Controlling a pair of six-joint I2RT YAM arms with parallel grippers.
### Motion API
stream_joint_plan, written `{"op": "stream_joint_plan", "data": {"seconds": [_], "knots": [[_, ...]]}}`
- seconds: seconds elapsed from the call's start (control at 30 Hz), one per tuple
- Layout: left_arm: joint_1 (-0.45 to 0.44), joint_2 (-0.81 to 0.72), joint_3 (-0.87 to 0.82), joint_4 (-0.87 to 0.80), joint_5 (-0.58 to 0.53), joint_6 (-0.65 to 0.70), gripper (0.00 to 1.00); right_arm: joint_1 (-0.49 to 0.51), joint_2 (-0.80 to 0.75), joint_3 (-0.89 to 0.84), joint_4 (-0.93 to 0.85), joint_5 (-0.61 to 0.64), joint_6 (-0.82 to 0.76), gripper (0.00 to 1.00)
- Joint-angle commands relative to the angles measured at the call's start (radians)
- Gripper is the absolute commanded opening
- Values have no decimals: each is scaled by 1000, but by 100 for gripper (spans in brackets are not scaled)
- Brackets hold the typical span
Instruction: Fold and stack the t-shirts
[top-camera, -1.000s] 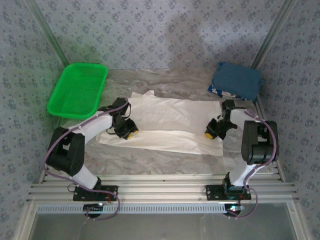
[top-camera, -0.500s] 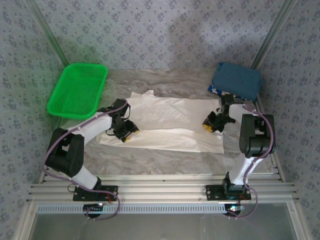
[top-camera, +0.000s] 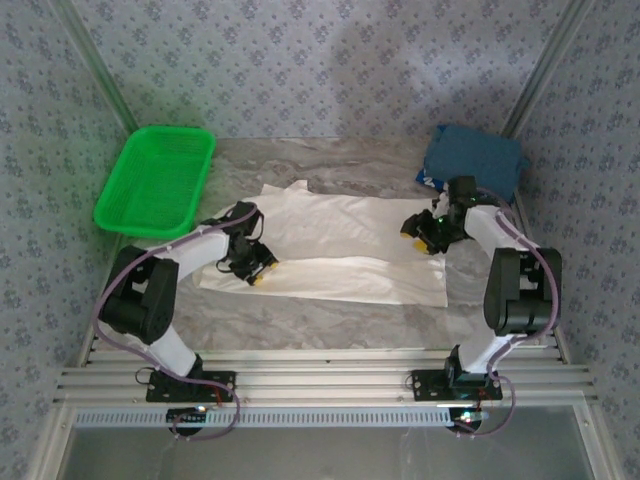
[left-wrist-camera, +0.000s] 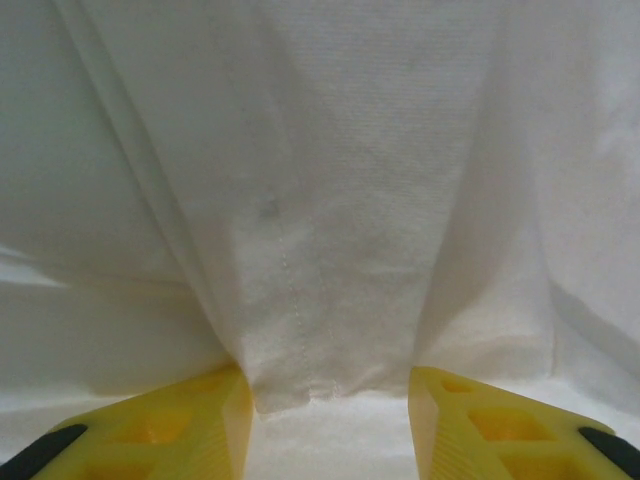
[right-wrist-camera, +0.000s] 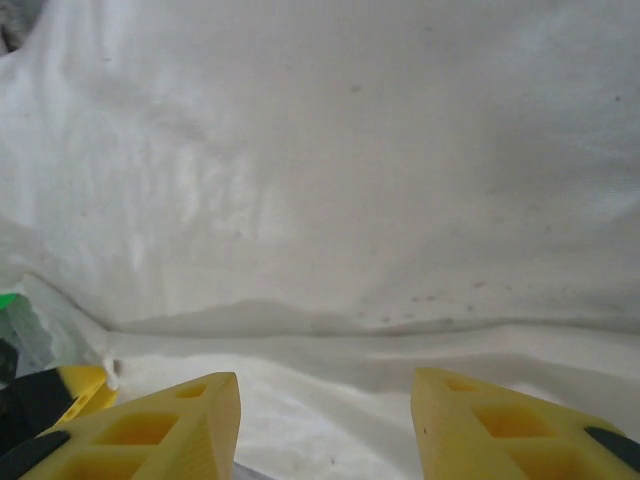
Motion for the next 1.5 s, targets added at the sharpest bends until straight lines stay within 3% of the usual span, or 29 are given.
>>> {"op": "stream_joint_plan", "data": {"seconds": [0.0, 0.13, 0.33, 0.4, 0.73, 0.93, 1.03, 1.47], "knots": [[1, 11, 26, 0, -5, -24, 42, -5, -42, 31, -82, -23, -45, 52], [1, 25, 47, -9, -12, -18, 32, -9, -65, 55, -94, -37, -46, 53], [5, 36, 74, -15, -22, 1, 4, -7, -116, 79, -102, -64, -46, 59], [7, 35, 83, -21, -25, 10, 1, -9, -134, 82, -113, -72, -47, 59], [30, 59, 184, -49, -48, 87, 0, -13, -163, 70, -130, -80, -54, 62], [36, 181, 377, -119, -62, 204, 0, -15, -191, 43, -89, -102, -57, 75], [36, 246, 463, -141, -62, 256, 0, -15, -215, 18, -60, -112, -57, 88], [21, 505, 779, -312, -15, 506, 0, -9, -254, -54, -60, -139, -70, 100]]}}
